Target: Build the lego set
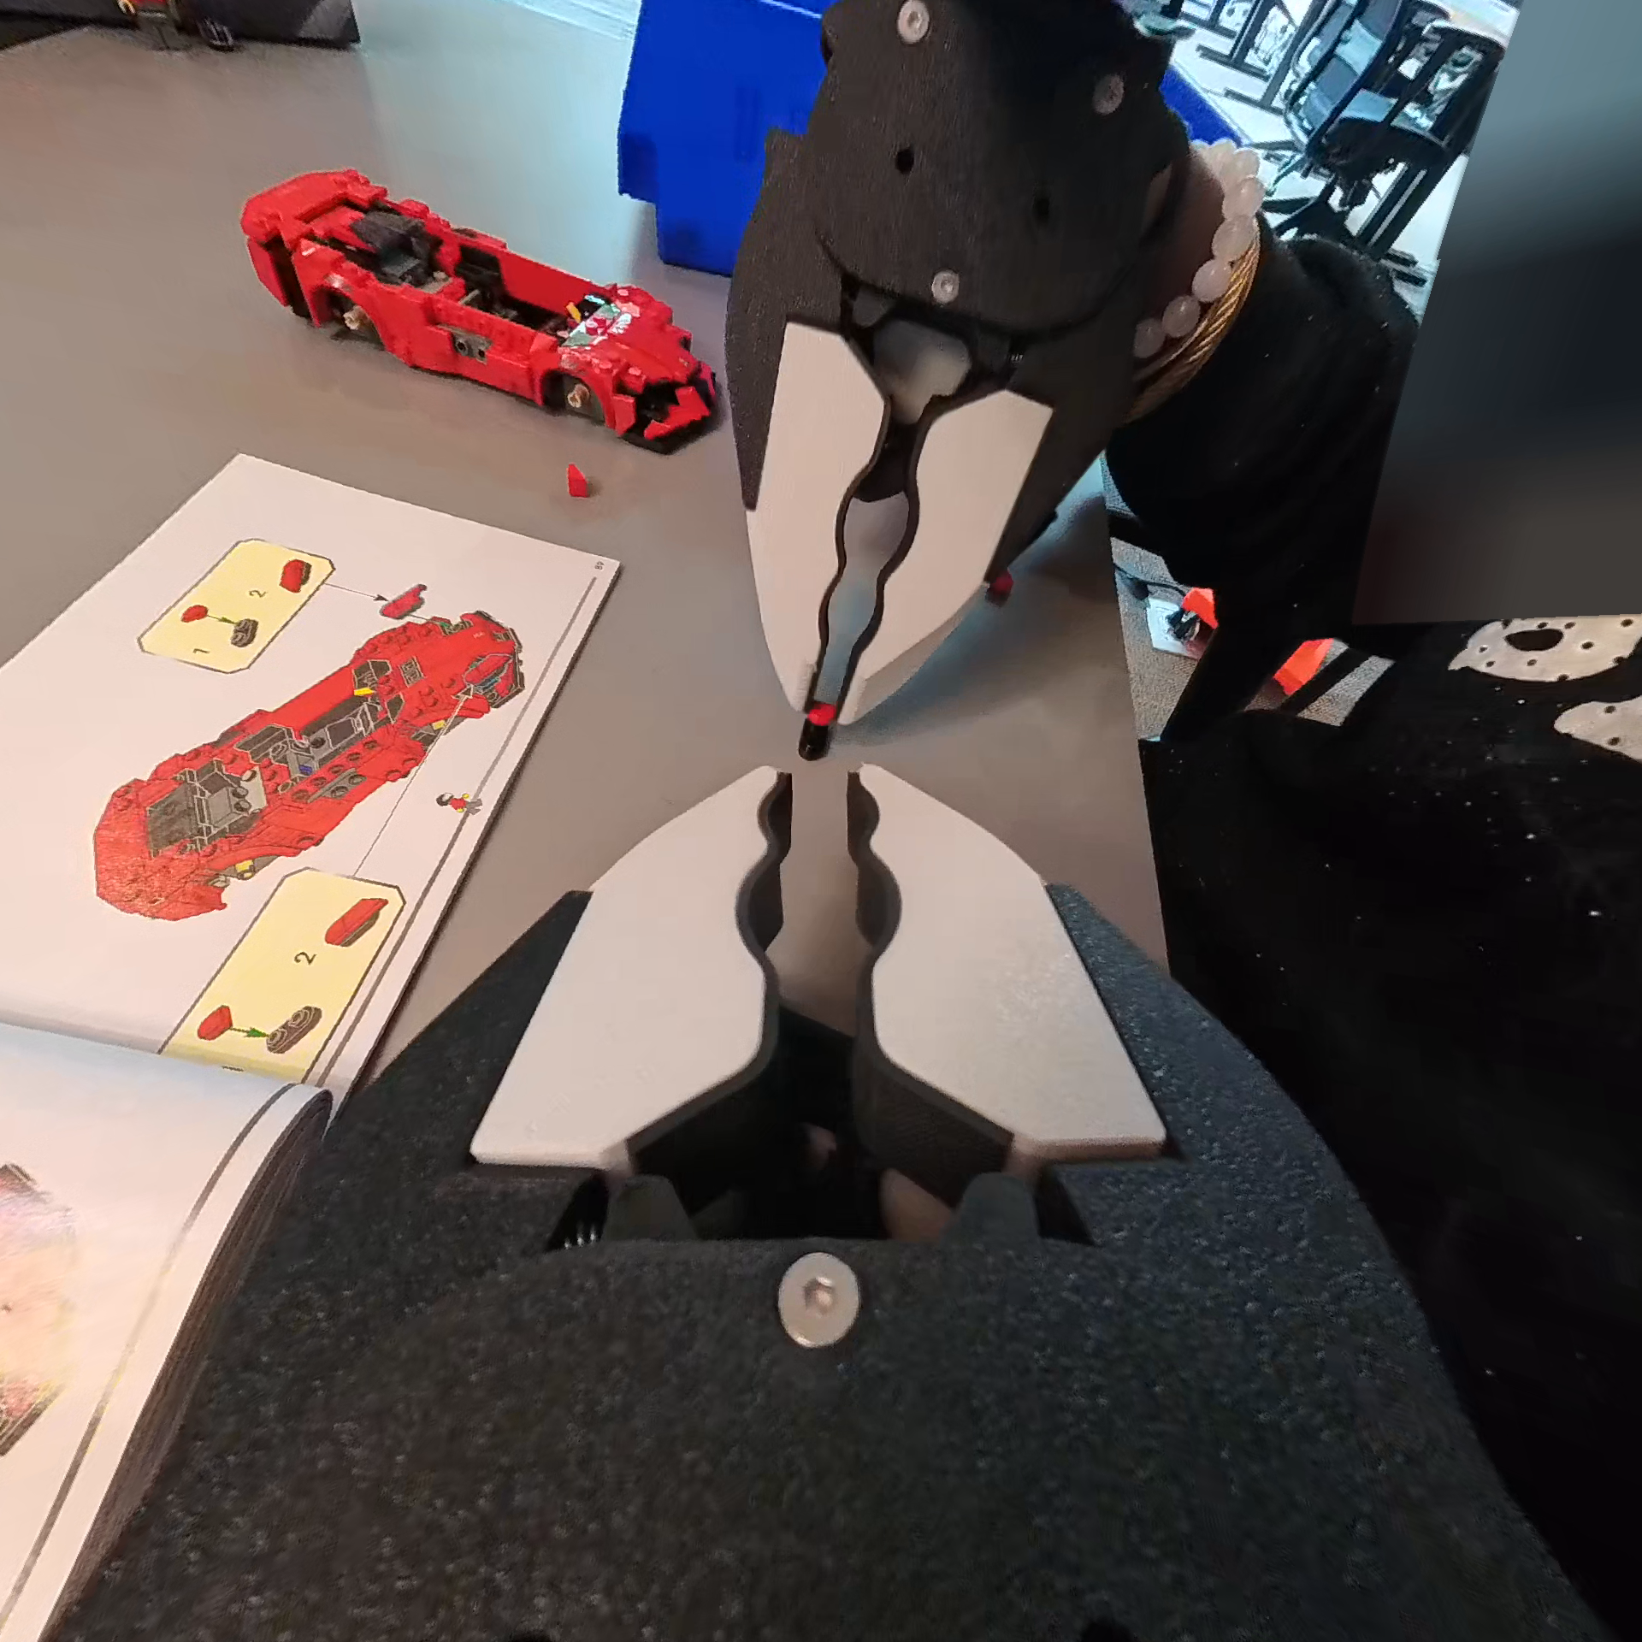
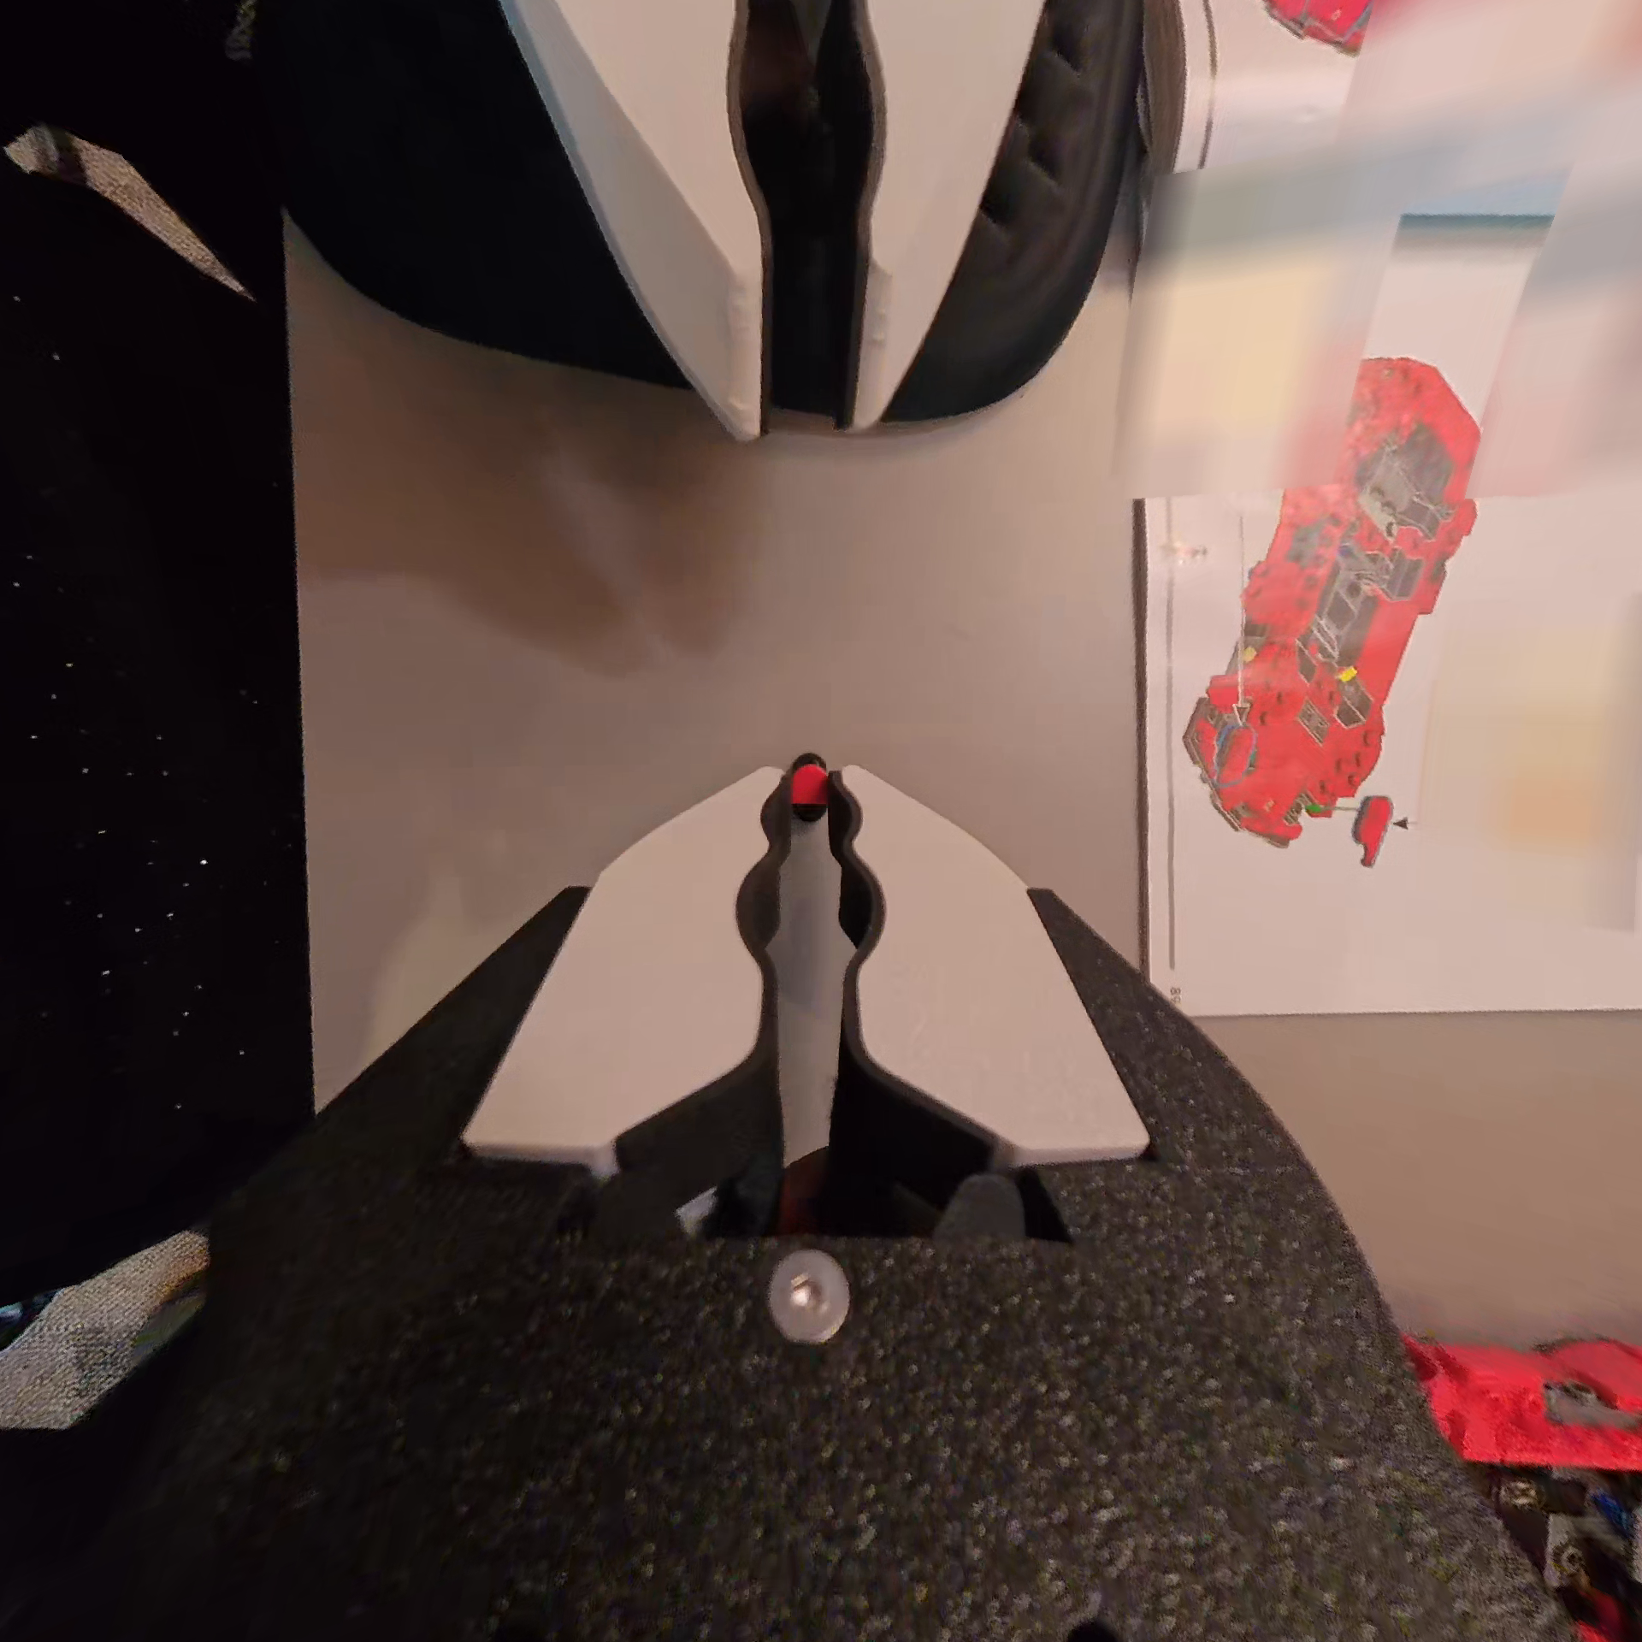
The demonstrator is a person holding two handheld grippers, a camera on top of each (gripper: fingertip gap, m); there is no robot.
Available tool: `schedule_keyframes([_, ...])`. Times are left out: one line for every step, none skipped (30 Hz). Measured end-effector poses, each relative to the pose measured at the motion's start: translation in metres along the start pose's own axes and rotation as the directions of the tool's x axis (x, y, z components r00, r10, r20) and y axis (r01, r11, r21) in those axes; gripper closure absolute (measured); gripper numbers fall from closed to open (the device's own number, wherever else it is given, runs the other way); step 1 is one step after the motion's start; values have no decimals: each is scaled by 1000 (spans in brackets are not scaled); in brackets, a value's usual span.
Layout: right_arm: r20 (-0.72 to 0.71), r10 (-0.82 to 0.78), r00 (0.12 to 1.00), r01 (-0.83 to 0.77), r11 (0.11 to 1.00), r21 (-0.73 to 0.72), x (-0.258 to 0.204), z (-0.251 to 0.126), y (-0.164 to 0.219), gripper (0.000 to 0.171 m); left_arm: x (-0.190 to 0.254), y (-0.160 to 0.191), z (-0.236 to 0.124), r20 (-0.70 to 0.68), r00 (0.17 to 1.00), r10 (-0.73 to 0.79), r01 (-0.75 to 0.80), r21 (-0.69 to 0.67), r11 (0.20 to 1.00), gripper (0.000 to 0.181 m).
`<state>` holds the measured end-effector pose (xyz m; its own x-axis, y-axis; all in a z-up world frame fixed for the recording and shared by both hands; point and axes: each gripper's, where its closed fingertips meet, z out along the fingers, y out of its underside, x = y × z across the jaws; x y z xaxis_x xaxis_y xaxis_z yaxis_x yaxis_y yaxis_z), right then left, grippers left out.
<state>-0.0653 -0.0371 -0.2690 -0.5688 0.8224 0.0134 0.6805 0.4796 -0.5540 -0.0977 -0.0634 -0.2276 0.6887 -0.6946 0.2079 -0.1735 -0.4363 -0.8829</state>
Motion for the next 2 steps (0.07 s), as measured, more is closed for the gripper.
schedule_keyframes([2, -5, 1000, 5, 1000, -5, 0, 1, -1, 164, 0, 1, 0, -1, 1000, 2, -2, -5, 1000, 170])
schedule_keyframes([-1, -10, 1000, 9, 1000, -13, 0, 2, -2, 164, 1, 1, 1, -2, 1000, 4, -4, -10, 1000, 170])
